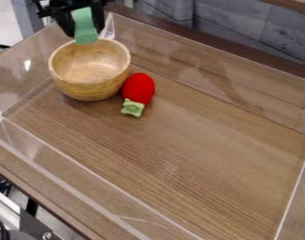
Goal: Put the green stick in the brown bowl
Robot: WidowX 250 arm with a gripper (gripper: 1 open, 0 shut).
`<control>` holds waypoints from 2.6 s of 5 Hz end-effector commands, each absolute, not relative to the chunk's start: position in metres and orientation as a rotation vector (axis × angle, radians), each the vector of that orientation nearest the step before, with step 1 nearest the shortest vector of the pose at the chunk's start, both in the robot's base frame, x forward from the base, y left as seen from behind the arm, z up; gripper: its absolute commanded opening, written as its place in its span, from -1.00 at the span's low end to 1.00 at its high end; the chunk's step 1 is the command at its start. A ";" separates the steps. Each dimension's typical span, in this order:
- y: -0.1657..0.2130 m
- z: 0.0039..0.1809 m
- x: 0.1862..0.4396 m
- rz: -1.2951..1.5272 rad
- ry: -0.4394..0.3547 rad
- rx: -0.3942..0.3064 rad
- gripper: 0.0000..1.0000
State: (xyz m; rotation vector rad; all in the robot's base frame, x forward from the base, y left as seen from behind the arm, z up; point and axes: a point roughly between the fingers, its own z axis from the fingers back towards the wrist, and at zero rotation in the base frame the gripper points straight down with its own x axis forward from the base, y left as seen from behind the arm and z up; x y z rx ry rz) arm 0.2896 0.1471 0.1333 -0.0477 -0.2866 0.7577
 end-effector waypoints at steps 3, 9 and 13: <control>0.142 0.112 0.299 0.832 -0.324 0.033 -1.00; 0.162 0.119 0.274 0.871 -0.201 0.003 1.00; 0.136 0.143 0.269 0.728 -0.103 -0.114 1.00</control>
